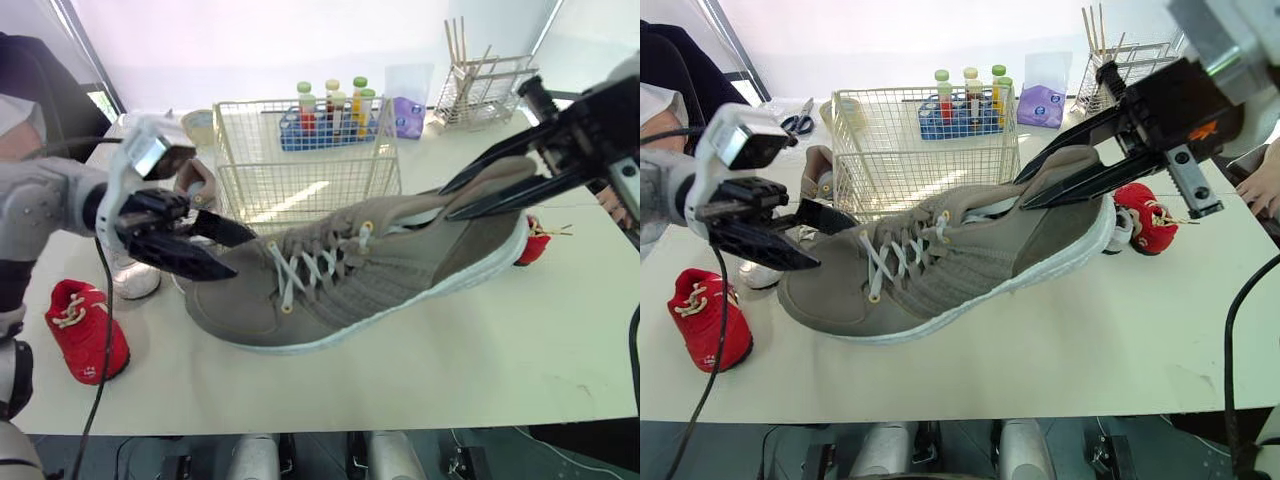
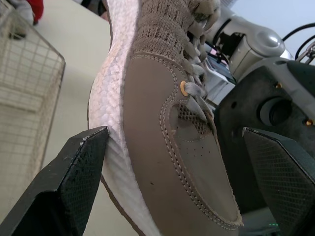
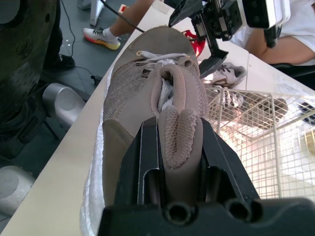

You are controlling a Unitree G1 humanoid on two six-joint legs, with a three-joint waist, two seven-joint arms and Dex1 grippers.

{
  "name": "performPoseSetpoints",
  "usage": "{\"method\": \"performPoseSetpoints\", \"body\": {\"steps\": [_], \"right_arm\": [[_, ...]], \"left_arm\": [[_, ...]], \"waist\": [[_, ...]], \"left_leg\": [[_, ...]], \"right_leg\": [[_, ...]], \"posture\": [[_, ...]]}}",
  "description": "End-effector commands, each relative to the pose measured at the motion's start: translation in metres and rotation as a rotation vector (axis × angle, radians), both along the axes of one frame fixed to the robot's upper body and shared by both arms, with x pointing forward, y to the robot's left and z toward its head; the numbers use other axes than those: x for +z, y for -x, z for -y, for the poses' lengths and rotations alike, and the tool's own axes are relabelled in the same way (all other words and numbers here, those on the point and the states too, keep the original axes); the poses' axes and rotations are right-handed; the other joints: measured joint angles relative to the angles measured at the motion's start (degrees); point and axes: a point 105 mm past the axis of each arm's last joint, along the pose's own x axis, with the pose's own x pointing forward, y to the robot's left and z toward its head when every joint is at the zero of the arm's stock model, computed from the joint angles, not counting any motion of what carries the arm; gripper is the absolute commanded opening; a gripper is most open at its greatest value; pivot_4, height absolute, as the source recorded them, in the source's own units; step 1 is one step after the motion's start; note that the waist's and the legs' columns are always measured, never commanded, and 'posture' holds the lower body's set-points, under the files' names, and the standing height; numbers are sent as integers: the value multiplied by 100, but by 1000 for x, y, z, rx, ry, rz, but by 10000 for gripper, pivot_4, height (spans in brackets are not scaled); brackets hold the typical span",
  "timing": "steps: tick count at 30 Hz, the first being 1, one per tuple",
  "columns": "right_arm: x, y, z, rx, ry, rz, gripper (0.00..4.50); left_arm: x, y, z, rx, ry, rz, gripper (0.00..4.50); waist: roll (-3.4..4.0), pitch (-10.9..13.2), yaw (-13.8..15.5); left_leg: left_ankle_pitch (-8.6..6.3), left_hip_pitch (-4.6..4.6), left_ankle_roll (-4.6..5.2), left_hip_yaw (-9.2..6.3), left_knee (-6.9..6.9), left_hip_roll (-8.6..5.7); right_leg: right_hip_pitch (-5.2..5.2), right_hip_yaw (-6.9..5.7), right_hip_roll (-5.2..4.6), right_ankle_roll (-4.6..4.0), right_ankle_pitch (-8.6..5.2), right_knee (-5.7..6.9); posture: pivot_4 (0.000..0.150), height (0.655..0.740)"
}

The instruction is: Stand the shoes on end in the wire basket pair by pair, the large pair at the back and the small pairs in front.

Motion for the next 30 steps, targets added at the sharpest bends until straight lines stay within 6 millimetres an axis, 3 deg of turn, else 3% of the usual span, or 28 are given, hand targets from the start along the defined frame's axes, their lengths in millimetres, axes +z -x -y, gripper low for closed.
{"method": "performPoseSetpoints", "body": {"steps": [1, 10, 19, 23, 26, 30], "right_arm": [[17, 11, 4, 23, -46, 72, 2301], [19, 15, 4, 28, -50, 84, 2301], [21, 14, 4, 22, -53, 98, 2301], [21, 14, 4, 23, -52, 103, 2301], [21, 14, 4, 26, -53, 103, 2301], [20, 14, 4, 21, -56, 99, 2301]], "left_arm": [[-8, -5, 5, -2, -39, 30, 45000], [-11, -34, 6, 85, -51, 101, 45000], [-5, 4, 14, -89, 4, -11, 45000], [-8, 9, 16, -119, 15, -55, 45000], [-7, 4, 18, -106, 43, -77, 36583], [2, -1, 20, -89, 99, -92, 19754]], "waist": [[0, 0, -1], [-1, 0, -7], [0, 0, -20], [0, 0, 1], [0, 0, 7], [-1, 0, -4]], "left_leg": [[-1, 0, 2, 0, 1, 0], [-2, -2, 4, 3, 3, -5], [-2, -2, 4, 2, 2, 1], [-1, -1, 4, 0, 6, 0], [-2, -1, 5, 1, 8, -2], [-1, -1, 5, 1, 8, -5]], "right_leg": [[0, 0, 0, 0, 0, 0], [-1, 0, 6, 5, 3, 2], [-3, 1, 3, 5, 3, 4], [0, 0, 2, 4, 3, 6], [2, 0, 2, 5, 3, 6], [2, 0, 5, 6, 3, 6]], "posture": [[1500, 7352], [1500, 7352], [1500, 7352], [1500, 7352], [1500, 7352], [1500, 7352]]}}
